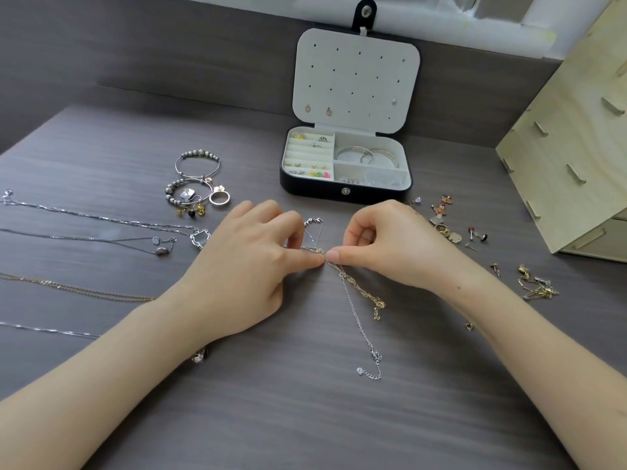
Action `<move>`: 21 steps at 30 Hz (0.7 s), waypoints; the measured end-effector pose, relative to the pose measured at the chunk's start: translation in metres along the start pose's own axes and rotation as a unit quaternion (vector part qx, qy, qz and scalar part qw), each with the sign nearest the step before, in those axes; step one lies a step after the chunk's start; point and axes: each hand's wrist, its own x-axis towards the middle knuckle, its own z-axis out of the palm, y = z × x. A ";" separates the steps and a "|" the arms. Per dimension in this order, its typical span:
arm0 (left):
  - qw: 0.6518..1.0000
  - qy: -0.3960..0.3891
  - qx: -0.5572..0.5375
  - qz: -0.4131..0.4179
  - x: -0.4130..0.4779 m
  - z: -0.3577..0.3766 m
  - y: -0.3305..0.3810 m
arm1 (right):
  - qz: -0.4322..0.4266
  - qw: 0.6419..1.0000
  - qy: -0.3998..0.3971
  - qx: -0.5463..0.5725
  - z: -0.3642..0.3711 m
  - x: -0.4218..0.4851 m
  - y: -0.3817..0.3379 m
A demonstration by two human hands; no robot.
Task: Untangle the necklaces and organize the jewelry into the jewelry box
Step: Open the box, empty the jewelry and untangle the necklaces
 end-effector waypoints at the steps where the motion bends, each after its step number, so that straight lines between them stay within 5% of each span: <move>1: 1.000 -0.001 0.003 0.002 0.001 -0.001 0.000 | 0.001 1.000 -0.003 0.010 0.000 0.001 0.002; 21: 0.999 -0.016 -0.032 0.016 -0.001 0.003 0.004 | -0.005 0.998 -0.027 0.058 -0.003 0.001 0.009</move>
